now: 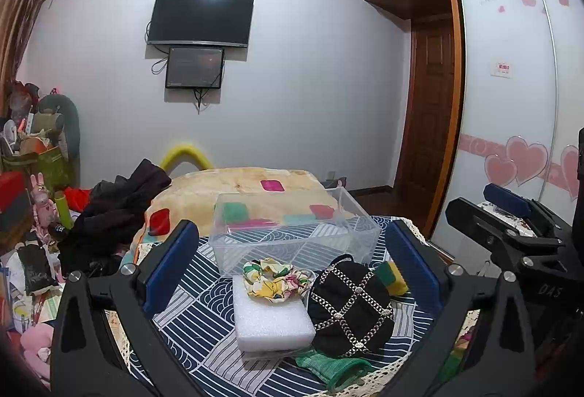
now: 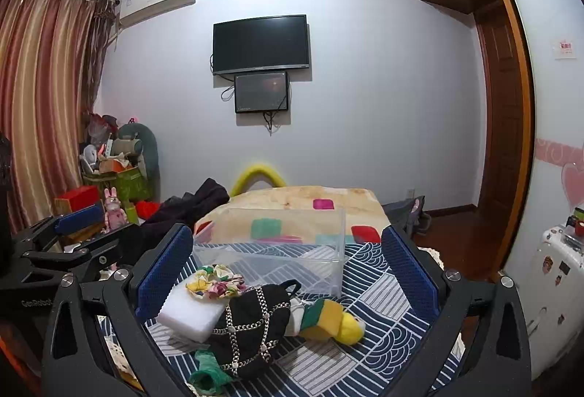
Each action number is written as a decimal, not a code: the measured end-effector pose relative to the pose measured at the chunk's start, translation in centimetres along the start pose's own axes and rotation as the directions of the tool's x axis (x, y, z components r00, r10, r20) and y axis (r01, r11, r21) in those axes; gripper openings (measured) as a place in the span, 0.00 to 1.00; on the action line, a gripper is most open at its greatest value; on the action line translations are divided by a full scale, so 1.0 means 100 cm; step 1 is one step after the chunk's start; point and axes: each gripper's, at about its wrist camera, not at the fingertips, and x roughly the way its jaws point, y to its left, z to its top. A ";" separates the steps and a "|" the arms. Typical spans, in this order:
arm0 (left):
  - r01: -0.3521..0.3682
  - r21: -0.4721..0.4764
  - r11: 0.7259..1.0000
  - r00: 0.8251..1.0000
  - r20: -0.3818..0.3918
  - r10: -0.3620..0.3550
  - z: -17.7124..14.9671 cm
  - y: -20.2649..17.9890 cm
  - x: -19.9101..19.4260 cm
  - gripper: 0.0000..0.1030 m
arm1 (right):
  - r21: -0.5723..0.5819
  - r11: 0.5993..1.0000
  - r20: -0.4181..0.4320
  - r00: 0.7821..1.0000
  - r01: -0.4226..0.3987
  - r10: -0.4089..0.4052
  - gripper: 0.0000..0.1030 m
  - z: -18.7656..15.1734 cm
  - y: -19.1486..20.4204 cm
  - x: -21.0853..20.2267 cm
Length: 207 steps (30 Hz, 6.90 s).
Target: Organize soft objects
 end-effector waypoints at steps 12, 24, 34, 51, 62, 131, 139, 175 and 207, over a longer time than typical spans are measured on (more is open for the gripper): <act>0.000 0.001 1.000 1.000 0.001 0.000 0.002 -0.001 -0.001 1.00 | 0.002 1.000 0.007 1.000 -0.002 0.002 1.00 0.002 0.000 -0.003; 0.002 -0.010 1.000 1.000 -0.002 -0.002 0.002 -0.003 -0.001 1.00 | 0.005 1.000 0.011 1.000 -0.008 0.008 1.00 0.000 0.001 -0.002; 0.000 -0.007 1.000 1.000 0.005 0.000 0.003 -0.004 -0.002 1.00 | 0.007 1.000 0.017 1.000 -0.011 0.011 1.00 0.000 0.001 -0.003; -0.003 -0.006 1.000 1.000 0.009 0.003 0.002 -0.003 -0.004 1.00 | 0.004 1.000 0.029 0.999 -0.026 0.026 1.00 0.001 0.003 -0.006; 0.008 0.006 1.000 1.000 0.010 -0.008 -0.002 -0.005 0.000 1.00 | 0.002 1.000 0.033 0.999 -0.023 0.023 1.00 -0.003 -0.001 -0.004; -0.009 -0.048 0.999 0.978 -0.209 -0.001 -0.036 0.028 0.086 0.08 | 0.133 0.991 -0.203 0.979 0.024 0.003 0.24 -0.024 -0.055 0.065; -0.020 -0.033 0.999 0.988 -0.154 0.015 -0.013 0.028 0.079 0.08 | 0.115 0.993 -0.158 0.987 0.010 0.008 0.24 -0.008 -0.049 0.073; 0.008 -0.022 1.000 0.907 -0.422 -0.017 -0.015 0.046 0.216 0.08 | 0.006 0.999 -0.391 0.920 -0.039 0.038 0.25 -0.031 -0.030 0.176; -0.039 0.120 0.992 0.959 -0.275 0.071 -0.011 0.013 0.122 0.95 | -0.019 1.000 -0.185 0.983 -0.008 0.004 0.83 -0.001 -0.041 0.097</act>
